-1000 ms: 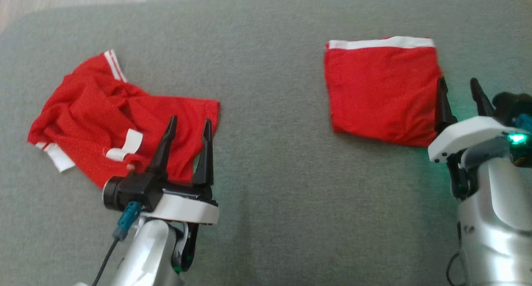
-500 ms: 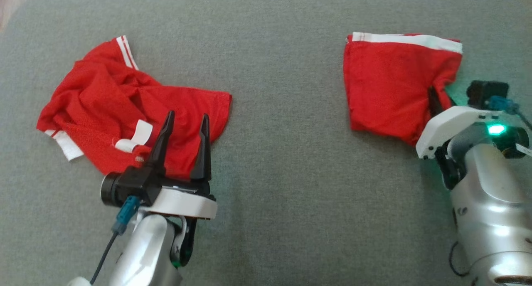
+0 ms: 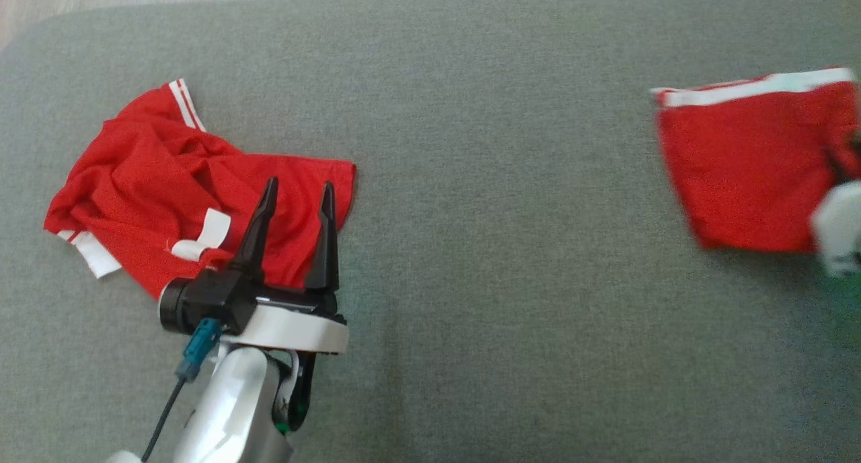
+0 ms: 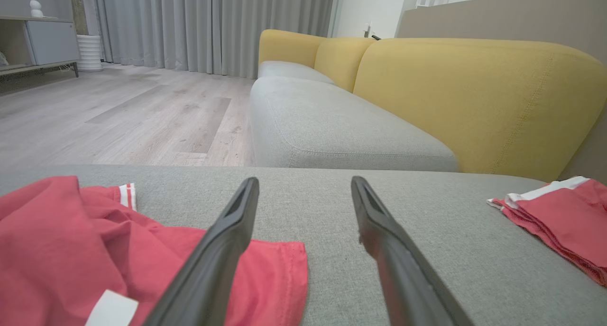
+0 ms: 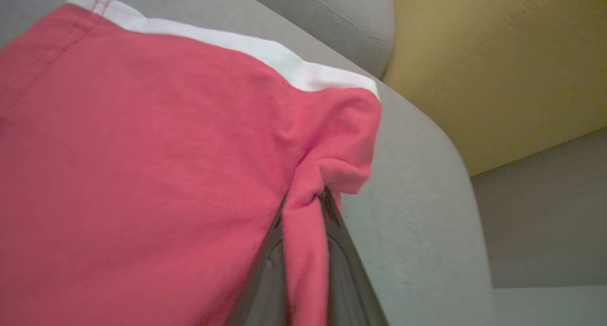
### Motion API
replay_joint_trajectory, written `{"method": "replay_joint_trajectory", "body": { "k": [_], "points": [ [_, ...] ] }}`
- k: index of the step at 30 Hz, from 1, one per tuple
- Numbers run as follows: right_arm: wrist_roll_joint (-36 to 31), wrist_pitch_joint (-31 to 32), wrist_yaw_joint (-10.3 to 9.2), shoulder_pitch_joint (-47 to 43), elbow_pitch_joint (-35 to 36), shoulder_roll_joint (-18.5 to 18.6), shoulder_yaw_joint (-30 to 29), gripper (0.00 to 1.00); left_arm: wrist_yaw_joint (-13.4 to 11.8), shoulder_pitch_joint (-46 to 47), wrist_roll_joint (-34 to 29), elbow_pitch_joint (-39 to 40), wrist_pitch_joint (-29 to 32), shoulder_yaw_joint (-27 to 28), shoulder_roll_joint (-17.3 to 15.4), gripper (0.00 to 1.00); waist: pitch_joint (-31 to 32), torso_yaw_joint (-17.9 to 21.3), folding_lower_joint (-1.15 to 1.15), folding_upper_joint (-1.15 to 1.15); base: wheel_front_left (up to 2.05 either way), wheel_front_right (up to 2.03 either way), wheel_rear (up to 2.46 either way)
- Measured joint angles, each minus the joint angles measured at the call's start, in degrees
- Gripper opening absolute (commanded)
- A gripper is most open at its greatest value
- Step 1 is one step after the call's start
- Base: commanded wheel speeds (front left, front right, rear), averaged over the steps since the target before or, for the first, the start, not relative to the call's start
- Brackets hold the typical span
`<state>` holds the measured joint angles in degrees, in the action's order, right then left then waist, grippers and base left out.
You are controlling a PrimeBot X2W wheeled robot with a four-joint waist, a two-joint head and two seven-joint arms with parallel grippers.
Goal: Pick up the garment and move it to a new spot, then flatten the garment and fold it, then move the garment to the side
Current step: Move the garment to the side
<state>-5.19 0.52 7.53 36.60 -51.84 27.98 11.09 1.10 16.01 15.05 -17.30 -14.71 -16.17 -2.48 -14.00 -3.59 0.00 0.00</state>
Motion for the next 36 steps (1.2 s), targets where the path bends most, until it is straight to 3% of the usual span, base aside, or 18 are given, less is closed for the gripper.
{"method": "replay_joint_trajectory", "body": {
  "k": [5, 11, 19, 20, 21, 22, 30, 36],
  "points": [
    [0.69, -0.01, 0.01, -0.79, -1.14, 9.91, 0.68, 0.00, 0.10, 0.02, -0.14, 0.71, 0.00, 0.30, 0.00, 1.00, -1.60, -1.14, 0.00, 0.00, 0.00, 0.00, 0.00],
    [0.64, -0.53, 0.01, -0.79, -3.55, 12.27, -2.87, 0.00, 0.44, 0.07, -0.55, 0.87, 0.00, 1.22, 0.00, 1.00, -3.24, -2.37, 0.00, 0.00, 0.00, 0.00, 0.00],
    [-1.98, -0.70, 0.01, -0.70, -3.92, 11.79, -6.13, 0.00, 0.47, 0.15, -1.01, 0.88, 0.00, 1.53, 0.00, 1.00, -3.98, -2.41, 0.00, 0.00, 0.00, 0.00, 0.00],
    [-2.43, -0.69, 0.01, -0.69, -3.83, 11.57, -6.68, 0.05, 0.47, 0.16, -1.01, 0.87, 0.00, 1.53, 0.00, 1.00, -3.95, -2.31, 0.00, 0.00, 0.00, 0.00, 0.00],
    [-3.08, -0.68, 0.01, -0.64, -3.66, 11.29, -7.28, 0.78, 0.47, 0.19, -1.01, 0.87, 0.00, 1.53, 0.00, 1.00, -3.90, -2.19, 0.00, 0.00, 0.00, 0.00, 0.00],
    [-3.71, -0.59, 0.01, -0.63, -3.41, 10.96, -8.00, 1.00, 0.47, 0.20, -1.01, 0.87, 0.00, 1.53, 0.00, 1.00, -3.79, -2.07, 0.01, 0.00, 0.00, 0.00, 0.00],
    [-7.02, -0.57, 0.01, -0.65, 0.70, 7.43, -15.52, 1.00, 0.46, 0.20, -1.00, 0.85, 0.00, 1.62, 0.00, 1.00, -1.74, -0.96, 0.00, 0.00, 0.00, 0.00, 0.00],
    [-9.91, -1.34, 0.01, -0.88, 9.76, 1.82, -22.68, 1.00, 0.44, 0.04, -1.00, 0.88, 0.00, 1.94, 0.00, 1.00, 1.54, 0.02, 0.00, 0.00, 0.00, 0.00, 0.00]
  ]
}}
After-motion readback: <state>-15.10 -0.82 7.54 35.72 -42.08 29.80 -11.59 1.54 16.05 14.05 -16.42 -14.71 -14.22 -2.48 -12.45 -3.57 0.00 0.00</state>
